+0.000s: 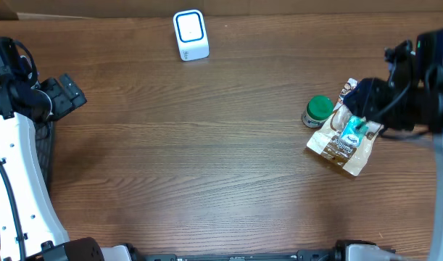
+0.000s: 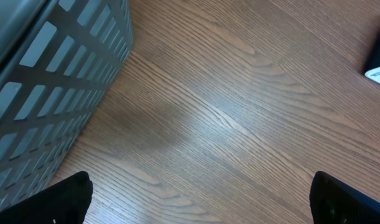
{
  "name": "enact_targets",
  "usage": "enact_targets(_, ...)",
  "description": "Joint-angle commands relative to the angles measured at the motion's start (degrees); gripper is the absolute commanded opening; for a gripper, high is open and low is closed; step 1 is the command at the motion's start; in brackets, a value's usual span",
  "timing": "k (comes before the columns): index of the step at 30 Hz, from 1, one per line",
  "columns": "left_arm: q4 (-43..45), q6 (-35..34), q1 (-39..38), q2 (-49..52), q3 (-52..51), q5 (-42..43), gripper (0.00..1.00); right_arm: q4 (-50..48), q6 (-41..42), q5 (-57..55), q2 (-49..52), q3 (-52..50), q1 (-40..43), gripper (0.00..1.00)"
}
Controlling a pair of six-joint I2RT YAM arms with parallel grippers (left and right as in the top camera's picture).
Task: Scan the item barcode
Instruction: 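Open the right gripper and pull it back toward the front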
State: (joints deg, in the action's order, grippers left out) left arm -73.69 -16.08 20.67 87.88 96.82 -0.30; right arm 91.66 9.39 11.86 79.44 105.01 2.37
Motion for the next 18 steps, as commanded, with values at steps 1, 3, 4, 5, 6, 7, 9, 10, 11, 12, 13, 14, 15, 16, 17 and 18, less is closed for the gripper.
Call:
enact_targets(1, 0.20, 0.87, -0.07, -0.02, 0.42, -0.50, 1.00, 1.07, -0.85, 0.48, -4.44, 1.25, -2.89, 1.00)
enact_targets(3, 0.20, 0.87, -0.07, -0.02, 0.42, -0.50, 1.00, 2.32, -0.85, 0.48, -6.73, 1.25, -4.22, 1.00)
enact_targets(4, 0.20, 0.87, -0.07, -0.02, 0.42, -0.50, 0.99, 2.97, -0.85, 0.48, -7.76, 1.25, -4.55, 1.00)
enact_targets(5, 0.20, 0.87, -0.07, -0.02, 0.42, -0.50, 1.00, 3.50, -0.85, 0.50, -8.50, 1.22, -4.68, 1.00)
enact_targets(6, 0.20, 0.87, -0.07, -0.02, 0.42, -0.50, 1.00, 3.87, -0.87, 0.46, -9.11, 1.22, -4.66, 1.00)
enact_targets(7, 0.20, 0.87, -0.07, -0.02, 0.42, -0.50, 1.00, 4.22, -0.87, 0.44, -9.75, 1.22, -4.66, 1.00)
enact_targets(9, 0.20, 0.87, -0.07, -0.02, 0.42, -0.50, 1.00, 4.76, -0.94, -0.26, -10.78, 1.22, -4.66, 1.00)
enact_targets(10, 0.20, 0.87, -0.07, -0.02, 0.42, -0.50, 1.00, 5.03, -0.94, -0.70, -11.15, 1.22, -4.66, 1.00)
enact_targets(11, 0.20, 0.87, -0.07, -0.02, 0.42, -0.50, 1.00, 5.38, -0.94, -0.68, -11.58, 1.22, -4.66, 1.00)
enact_targets(12, 0.20, 0.87, -0.07, -0.02, 0.42, -0.50, 1.00, 5.35, -0.94, -0.63, -11.96, 1.22, -4.66, 1.00)
enact_targets(13, 0.20, 0.87, -0.07, -0.02, 0.42, -0.50, 0.99, 5.20, -0.94, -0.63, -12.33, 1.22, -4.66, 1.00)
enact_targets(14, 0.20, 0.87, -0.07, -0.02, 0.42, -0.50, 1.00, 4.85, -0.94, -0.61, -12.72, 1.22, -4.66, 1.00)
enact_targets(15, 0.20, 0.87, -0.07, -0.02, 0.42, -0.50, 0.99, 4.52, -0.92, -0.61, -13.09, 1.22, -4.66, 1.00)
enact_targets(16, 0.20, 0.87, -0.07, -0.02, 0.42, -0.50, 1.00, 4.04, -0.92, -0.59, -13.57, 1.22, -4.68, 1.00)
enact_targets(17, 0.20, 0.87, -0.07, -0.02, 0.42, -0.50, 1.00, 3.58, -0.94, -0.44, -14.01, 1.22, -4.68, 1.00)
enact_targets(18, 0.20, 0.87, -0.07, -0.02, 0.42, -0.52, 1.00, 3.08, -0.94, -0.31, -14.43, 1.22, -4.66, 1.00)
